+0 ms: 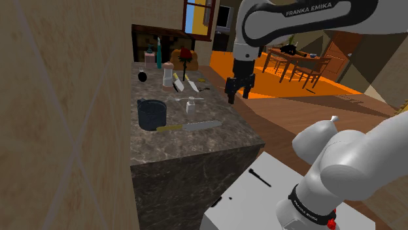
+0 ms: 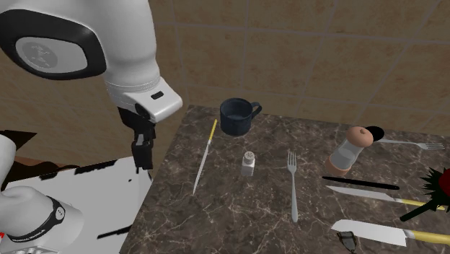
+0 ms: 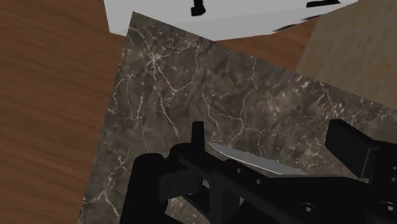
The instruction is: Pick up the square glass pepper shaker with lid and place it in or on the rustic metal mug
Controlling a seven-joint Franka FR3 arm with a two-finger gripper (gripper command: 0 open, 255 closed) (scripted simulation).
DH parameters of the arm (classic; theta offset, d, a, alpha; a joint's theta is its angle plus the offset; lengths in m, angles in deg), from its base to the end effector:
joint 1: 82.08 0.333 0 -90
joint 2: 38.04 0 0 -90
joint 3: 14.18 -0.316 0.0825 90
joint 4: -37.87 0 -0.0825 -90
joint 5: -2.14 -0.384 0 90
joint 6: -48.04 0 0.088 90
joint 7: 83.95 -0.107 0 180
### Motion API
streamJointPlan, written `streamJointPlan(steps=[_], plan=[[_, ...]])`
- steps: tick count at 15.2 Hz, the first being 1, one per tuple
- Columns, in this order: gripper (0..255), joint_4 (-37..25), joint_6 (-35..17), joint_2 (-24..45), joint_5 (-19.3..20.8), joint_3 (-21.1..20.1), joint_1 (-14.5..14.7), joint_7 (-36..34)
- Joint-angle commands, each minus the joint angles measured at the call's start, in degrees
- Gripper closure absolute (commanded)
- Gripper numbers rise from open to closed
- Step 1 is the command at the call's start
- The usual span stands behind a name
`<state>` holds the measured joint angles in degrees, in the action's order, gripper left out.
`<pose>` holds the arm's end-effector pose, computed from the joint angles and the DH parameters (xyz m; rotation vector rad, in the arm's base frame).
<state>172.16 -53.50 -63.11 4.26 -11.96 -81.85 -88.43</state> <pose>0.4032 -0.0183 0.4877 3.1084 -0.1530 -0.2084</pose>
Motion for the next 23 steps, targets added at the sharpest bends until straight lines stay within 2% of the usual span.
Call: streamJointPlan(steps=[1, 11, 20, 23], plan=[[0, -2.2, -2.4, 4.2, -0.6, 0.0, 0.2, -0.5], [0, -17.7, -10.3, 26.3, -3.3, 0.6, 0.1, -1.0], [0, -38.4, -10.9, 46.4, -6.0, 0.6, -0.6, -1.2], [0, -36.9, -13.0, 47.0, -6.1, 0.5, -0.6, -1.2]])
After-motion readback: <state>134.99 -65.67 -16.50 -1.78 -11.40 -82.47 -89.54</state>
